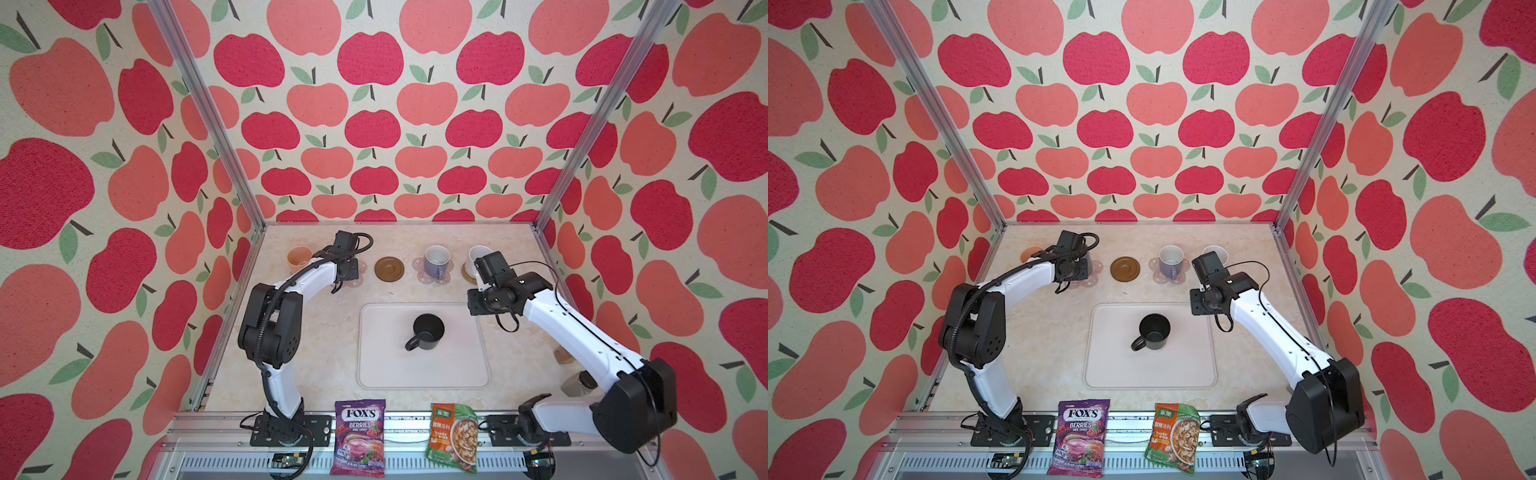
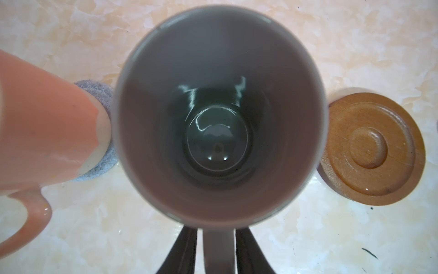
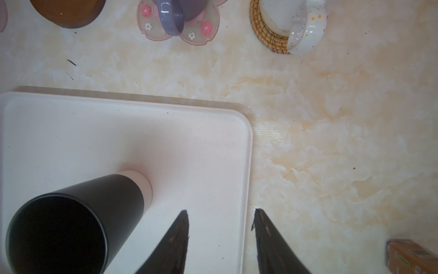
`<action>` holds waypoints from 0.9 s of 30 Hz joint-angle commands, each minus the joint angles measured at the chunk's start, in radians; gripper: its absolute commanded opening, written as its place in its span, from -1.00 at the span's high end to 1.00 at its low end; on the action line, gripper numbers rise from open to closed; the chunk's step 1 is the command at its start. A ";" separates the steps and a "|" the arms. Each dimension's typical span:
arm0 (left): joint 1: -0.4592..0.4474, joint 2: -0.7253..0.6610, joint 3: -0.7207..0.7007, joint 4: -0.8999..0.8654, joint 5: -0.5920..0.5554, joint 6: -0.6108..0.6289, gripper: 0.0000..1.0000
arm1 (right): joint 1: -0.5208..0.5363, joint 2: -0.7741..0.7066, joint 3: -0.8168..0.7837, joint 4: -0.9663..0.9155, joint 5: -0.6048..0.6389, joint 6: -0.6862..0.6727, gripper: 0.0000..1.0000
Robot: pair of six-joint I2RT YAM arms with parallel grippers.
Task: Place cups on coasters
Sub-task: Place the cup on the coaster.
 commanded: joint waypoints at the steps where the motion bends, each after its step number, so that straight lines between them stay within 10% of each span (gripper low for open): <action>1: 0.003 -0.058 -0.024 0.001 -0.007 -0.020 0.37 | 0.005 -0.034 -0.008 -0.023 -0.009 0.019 0.04; 27: -0.147 -0.418 -0.194 -0.234 -0.107 -0.059 0.29 | 0.202 -0.202 -0.007 -0.136 0.062 0.190 0.05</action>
